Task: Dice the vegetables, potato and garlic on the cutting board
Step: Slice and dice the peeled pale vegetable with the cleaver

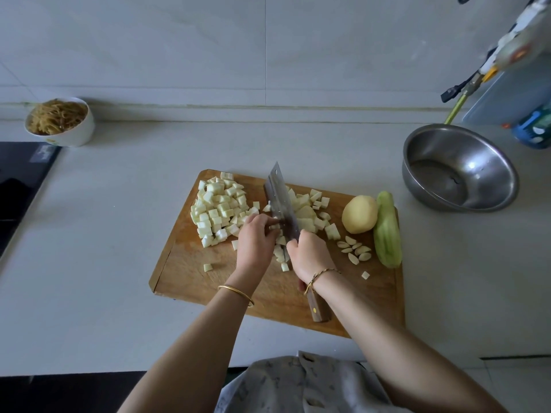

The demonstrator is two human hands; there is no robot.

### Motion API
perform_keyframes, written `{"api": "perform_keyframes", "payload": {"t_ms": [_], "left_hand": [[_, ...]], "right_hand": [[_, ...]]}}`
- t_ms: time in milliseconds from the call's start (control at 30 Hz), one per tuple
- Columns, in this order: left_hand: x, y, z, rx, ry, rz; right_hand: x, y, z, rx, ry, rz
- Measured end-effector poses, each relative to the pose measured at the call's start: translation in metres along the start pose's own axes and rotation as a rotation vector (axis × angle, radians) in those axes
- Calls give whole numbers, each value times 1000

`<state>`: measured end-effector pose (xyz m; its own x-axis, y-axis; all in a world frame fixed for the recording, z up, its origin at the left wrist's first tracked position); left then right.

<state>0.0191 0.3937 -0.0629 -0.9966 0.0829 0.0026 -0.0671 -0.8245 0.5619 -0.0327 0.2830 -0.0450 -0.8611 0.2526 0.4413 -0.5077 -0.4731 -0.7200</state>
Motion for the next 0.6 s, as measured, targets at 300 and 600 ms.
{"api": "perform_keyframes", "payload": {"t_ms": [300, 600], "left_hand": [[-1, 3, 2, -3, -29, -7], [-4, -1, 16, 53, 113, -24]], "right_hand": [[-6, 6, 2, -20, 3, 13], [4, 2, 43, -454, 54, 47]]}}
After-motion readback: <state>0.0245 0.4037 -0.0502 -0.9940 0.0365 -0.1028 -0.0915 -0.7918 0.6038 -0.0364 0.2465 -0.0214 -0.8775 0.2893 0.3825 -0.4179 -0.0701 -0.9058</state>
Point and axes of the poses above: each hand's wrist, its own x-axis away from the middle knuckle, its own z-axis out of the back of the hand, y = z × x, the point moved 6 cm from there along -x, towards the middle knuckle, and after that the axes turned 13 degrees about -x, right-handed, at the moved point
